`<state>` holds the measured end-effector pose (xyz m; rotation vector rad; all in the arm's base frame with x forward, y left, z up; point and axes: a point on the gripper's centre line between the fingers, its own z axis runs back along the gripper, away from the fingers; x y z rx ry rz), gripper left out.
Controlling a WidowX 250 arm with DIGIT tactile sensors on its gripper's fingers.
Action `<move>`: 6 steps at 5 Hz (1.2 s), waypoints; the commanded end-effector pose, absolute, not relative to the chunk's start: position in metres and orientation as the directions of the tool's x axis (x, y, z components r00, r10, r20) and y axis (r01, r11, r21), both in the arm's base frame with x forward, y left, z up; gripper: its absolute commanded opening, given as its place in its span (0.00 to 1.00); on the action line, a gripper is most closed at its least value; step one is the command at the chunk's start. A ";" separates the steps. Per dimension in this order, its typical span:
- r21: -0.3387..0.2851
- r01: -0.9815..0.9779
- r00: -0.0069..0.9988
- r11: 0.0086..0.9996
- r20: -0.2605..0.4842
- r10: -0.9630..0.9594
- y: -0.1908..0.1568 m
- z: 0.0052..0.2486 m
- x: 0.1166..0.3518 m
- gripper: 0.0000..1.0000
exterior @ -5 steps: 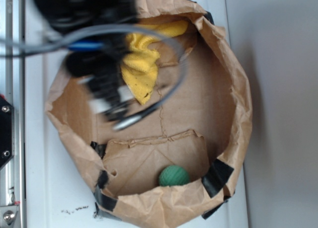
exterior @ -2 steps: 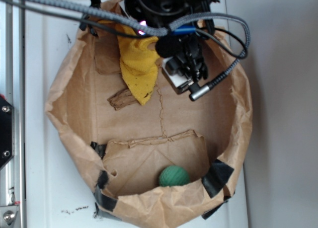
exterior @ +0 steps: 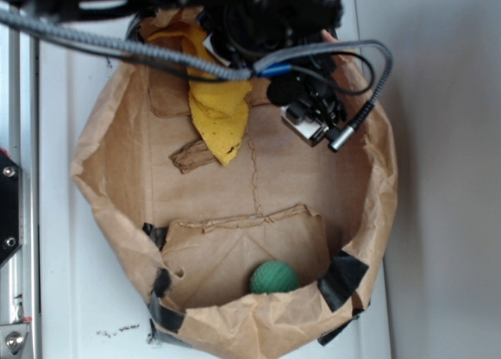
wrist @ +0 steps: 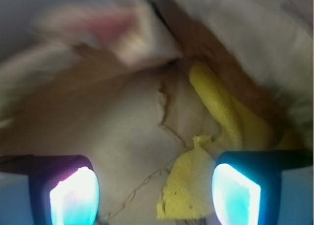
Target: Grab the yellow cloth.
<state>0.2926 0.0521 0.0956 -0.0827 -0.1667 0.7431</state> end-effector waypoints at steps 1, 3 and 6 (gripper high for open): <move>-0.090 -0.711 0.684 0.697 0.139 0.716 0.074 0.075 0.285 1.00; -0.026 -0.742 0.664 0.670 0.115 0.739 0.083 0.048 0.286 0.69; -0.021 -0.693 0.710 0.721 0.158 0.687 0.094 0.051 0.287 0.00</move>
